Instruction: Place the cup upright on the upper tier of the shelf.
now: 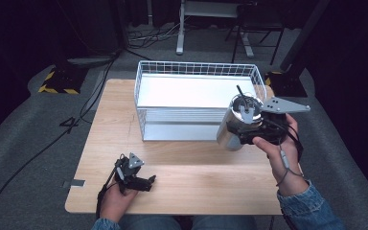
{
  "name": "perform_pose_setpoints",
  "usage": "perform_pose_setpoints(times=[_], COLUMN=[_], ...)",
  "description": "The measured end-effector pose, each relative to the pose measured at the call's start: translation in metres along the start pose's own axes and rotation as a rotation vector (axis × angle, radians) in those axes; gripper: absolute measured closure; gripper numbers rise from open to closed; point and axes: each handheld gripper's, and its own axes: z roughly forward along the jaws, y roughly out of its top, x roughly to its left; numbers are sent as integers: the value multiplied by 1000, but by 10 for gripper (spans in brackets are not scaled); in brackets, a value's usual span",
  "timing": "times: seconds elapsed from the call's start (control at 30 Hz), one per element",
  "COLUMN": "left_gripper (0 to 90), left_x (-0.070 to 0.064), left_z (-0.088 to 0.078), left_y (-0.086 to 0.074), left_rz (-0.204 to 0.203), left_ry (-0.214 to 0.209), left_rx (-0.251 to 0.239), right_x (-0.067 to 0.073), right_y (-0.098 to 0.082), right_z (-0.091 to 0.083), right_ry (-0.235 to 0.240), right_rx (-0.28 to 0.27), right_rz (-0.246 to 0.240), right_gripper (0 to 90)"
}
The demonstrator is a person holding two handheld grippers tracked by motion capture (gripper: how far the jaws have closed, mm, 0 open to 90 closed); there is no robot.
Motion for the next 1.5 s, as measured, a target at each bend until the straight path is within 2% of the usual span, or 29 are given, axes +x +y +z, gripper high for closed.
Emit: perform_pose_setpoints(times=[0.5, 0.67, 0.9, 1.13, 1.2, 1.27, 1.3, 1.33, 1.37, 1.47, 1.5], left_gripper=[16, 19, 19, 17, 17, 15, 14, 14, 14, 14, 14], left_x=[0, -1, 0, 0, 0, 0, 0, 0, 0, 0, 0], left_z=[0, -1, 0, 0, -1, 0, 0, 0, 0, 0, 0], left_y=[-1, -1, -1, -1, 0, -1, 0, 0, 0, 0, 0], left_rz=[2, -1, 1, 0, 0, -8, -2, -2, -7, -5, -5], left_ry=[3, 4, 7, 8, 4, 1, 7, 7, 4, 5, 3], left_rx=[-4, -5, -7, -6, -2, -5, -5, -5, -3, -2, -1], right_x=[-5, -6, -9, -11, -13, -14, -17, -17, -20, -22, -24], right_y=[41, 55, 82, 99, 107, 109, 114, 114, 118, 120, 122], right_z=[-2, 4, 18, 33, 43, 46, 54, 54, 64, 71, 80], right_ry=[0, 5, -3, -6, -14, -18, -19, -19, -17, -18, -19], right_rx=[-28, -27, -35, -33, -29, -30, -24, -24, -19, -12, -5], right_rz=[-24, -37, -50, -50, -49, -48, -40, -40, -28, -21, -17], right_gripper=[38, 38, 38, 38, 38, 38, 38, 38, 38, 38, 38])
